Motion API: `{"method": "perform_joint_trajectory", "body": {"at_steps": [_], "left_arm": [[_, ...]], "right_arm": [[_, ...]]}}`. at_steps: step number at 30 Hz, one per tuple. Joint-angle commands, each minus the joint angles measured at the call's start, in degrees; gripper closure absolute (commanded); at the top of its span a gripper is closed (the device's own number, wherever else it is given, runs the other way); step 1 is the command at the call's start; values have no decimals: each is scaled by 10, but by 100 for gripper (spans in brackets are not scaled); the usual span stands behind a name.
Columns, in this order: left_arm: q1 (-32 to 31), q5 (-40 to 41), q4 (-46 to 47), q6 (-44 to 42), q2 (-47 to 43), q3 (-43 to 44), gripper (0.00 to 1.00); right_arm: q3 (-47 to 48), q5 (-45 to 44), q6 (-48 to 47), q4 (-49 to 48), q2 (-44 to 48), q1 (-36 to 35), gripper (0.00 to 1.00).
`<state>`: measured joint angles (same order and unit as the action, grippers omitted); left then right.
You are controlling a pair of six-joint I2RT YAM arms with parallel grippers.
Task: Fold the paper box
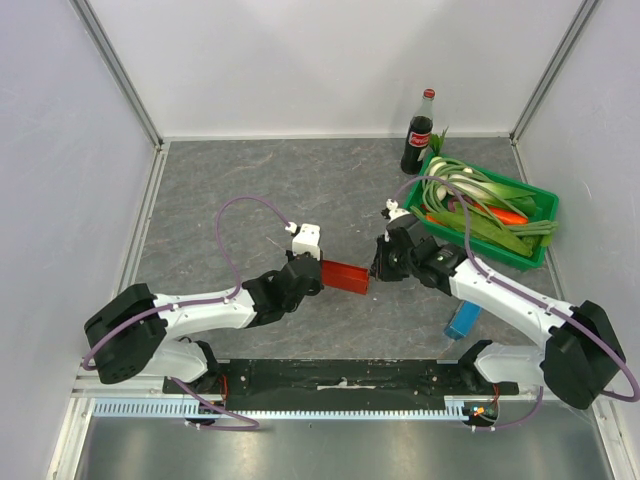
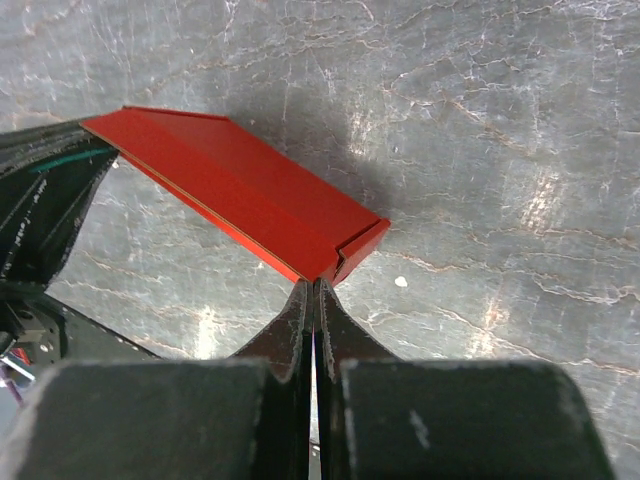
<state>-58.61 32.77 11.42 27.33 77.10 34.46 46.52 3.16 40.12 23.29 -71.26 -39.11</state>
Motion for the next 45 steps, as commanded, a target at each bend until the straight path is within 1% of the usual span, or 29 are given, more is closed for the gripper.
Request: {"method": "perform_joint_trajectory", "body": {"at_steps": [1, 3, 12, 18, 21, 24, 33, 36, 45], "left_arm": [[-19, -51, -56, 13, 24, -15, 98], [-20, -51, -54, 14, 25, -15, 98], [-24, -48, -53, 15, 24, -17, 98], [-24, -47, -53, 15, 23, -19, 98], [-25, -46, -53, 15, 22, -19, 98], [-25, -42, -51, 16, 24, -23, 98], [-25, -39, -40, 26, 29, -31, 98], [-25, -38, -41, 27, 29, -32, 98], [-26, -33, -38, 33, 39, -33, 98]], "right_arm": [[-27, 29, 81, -96, 10, -2, 100], [-37, 26, 97, -110, 17, 0, 100], [-60, -2, 127, -112, 31, 4, 100], [-69, -8, 130, -116, 34, 5, 100], [-68, -14, 107, -99, 34, 4, 100], [-71, -23, 65, -91, 38, 5, 100], [-113, -28, -42, -104, 57, 2, 100], [-118, -47, -68, -107, 53, -3, 100], [-127, -102, -90, -126, 19, -40, 100]]}}
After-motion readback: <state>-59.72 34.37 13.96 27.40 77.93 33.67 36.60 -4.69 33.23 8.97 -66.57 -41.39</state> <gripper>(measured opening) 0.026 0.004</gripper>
